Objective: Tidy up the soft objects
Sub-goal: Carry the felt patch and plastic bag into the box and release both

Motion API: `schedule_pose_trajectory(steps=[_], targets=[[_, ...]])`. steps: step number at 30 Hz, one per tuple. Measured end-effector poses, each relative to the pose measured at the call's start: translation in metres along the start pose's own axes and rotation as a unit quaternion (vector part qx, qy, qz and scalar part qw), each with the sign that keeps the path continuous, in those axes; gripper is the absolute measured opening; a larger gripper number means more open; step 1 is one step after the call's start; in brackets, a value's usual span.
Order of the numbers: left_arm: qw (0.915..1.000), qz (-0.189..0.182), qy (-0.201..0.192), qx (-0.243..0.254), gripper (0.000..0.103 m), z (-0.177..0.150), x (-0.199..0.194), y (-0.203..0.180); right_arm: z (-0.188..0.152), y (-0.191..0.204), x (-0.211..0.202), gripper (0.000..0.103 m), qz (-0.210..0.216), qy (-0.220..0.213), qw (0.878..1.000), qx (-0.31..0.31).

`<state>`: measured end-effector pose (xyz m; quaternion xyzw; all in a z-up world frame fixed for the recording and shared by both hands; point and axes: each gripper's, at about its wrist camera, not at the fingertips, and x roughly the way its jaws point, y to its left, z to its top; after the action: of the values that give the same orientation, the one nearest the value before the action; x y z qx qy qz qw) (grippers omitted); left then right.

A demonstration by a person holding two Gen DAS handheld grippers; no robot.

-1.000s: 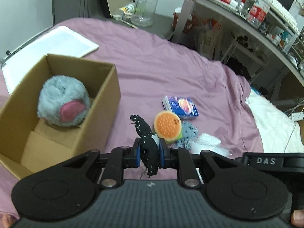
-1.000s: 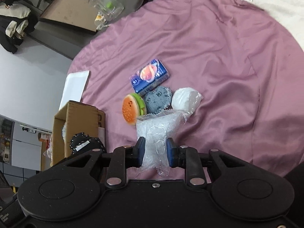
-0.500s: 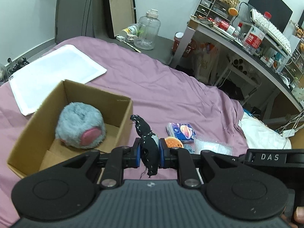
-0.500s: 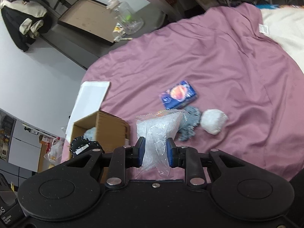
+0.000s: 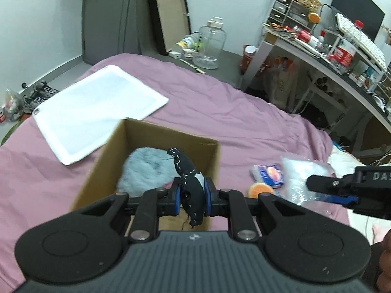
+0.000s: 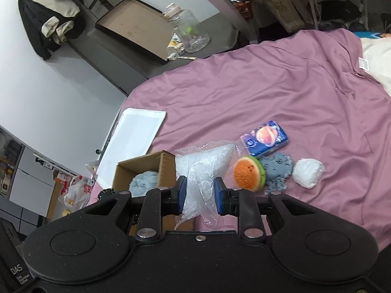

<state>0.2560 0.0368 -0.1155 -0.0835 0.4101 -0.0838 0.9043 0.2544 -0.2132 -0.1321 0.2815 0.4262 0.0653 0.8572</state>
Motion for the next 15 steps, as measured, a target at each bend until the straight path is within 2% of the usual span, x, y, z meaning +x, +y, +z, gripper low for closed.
schedule_pose_trajectory(steps=[15], targets=[[0.9986, 0.021, 0.010, -0.048, 0.018, 0.007, 0.002, 0.045, -0.001, 0.059, 0.026, 0.024, 0.024, 0.006, 0.999, -0.024]])
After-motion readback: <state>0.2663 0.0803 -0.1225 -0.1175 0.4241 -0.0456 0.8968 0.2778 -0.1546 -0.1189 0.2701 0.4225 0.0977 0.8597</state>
